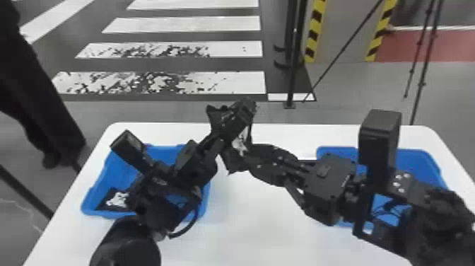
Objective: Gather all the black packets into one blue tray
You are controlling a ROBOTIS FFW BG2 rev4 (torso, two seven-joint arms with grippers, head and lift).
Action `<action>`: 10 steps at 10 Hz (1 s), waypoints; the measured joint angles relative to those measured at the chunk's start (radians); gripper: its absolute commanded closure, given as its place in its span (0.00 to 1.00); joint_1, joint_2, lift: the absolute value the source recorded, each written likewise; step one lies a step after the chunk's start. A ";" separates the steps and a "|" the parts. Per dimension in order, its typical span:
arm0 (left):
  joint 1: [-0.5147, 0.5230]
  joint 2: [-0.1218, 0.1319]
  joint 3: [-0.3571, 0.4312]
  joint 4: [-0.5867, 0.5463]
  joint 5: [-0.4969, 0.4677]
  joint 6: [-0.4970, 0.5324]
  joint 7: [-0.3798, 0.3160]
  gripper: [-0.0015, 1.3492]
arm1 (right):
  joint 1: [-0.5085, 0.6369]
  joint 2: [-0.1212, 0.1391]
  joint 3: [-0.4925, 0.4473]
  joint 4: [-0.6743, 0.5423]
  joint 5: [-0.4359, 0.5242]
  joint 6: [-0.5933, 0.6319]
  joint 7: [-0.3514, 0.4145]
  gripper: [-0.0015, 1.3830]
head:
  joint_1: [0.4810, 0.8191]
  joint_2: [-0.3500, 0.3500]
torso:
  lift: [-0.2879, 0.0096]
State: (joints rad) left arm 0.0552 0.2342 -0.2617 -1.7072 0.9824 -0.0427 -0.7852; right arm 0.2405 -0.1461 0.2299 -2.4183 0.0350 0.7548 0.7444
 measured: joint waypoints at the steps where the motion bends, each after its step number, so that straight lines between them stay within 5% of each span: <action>1: 0.005 0.000 0.012 0.000 -0.003 -0.007 -0.002 0.90 | 0.004 0.005 -0.017 0.052 -0.053 -0.031 0.000 0.13 | 0.63 0.62 | 0.60; 5: 0.055 0.018 0.236 -0.001 -0.189 -0.002 -0.071 0.90 | 0.143 0.052 -0.246 0.216 -0.238 -0.202 -0.018 0.12 | 0.63 0.62 | 0.60; 9: 0.106 0.044 0.568 0.010 -0.574 0.036 -0.102 0.90 | 0.323 0.100 -0.457 0.246 -0.298 -0.317 -0.048 0.12 | 0.63 0.68 | 0.60; 10: 0.106 0.052 0.621 0.030 -0.666 0.037 -0.103 0.69 | 0.352 0.105 -0.479 0.251 -0.307 -0.318 -0.048 0.12 | 0.63 0.73 | 0.60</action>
State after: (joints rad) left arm 0.1615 0.2861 0.3594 -1.6768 0.3168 -0.0053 -0.8881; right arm 0.5926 -0.0413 -0.2493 -2.1674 -0.2724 0.4370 0.6966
